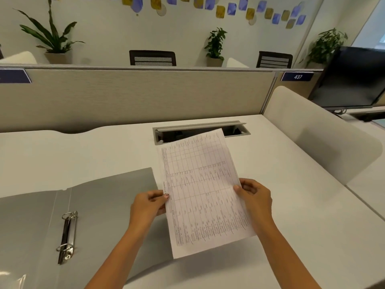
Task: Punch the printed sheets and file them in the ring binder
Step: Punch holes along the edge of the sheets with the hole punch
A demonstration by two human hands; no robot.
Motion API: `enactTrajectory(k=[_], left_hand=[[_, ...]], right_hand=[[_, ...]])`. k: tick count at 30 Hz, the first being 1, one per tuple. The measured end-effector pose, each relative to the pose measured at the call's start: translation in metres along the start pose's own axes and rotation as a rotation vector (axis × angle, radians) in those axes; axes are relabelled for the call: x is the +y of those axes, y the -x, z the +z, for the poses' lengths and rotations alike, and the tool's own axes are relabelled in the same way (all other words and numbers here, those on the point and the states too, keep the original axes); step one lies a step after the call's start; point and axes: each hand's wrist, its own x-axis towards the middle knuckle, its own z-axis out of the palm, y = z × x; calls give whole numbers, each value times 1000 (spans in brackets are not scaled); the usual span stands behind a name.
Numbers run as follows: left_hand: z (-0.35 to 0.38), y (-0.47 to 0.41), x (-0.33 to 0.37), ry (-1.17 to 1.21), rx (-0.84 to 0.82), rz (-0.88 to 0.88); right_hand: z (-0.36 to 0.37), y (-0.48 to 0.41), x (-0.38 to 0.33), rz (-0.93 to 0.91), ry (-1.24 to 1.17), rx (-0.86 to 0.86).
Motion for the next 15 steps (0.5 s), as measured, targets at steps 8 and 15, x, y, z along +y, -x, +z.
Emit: enactTrajectory(k=[8, 15], left_hand=[[28, -19, -26, -138, 47, -65], [40, -25, -45, -176, 74, -64]], right_hand=[[6, -14, 38, 149, 38, 30], [15, -18, 58, 103, 134, 41]])
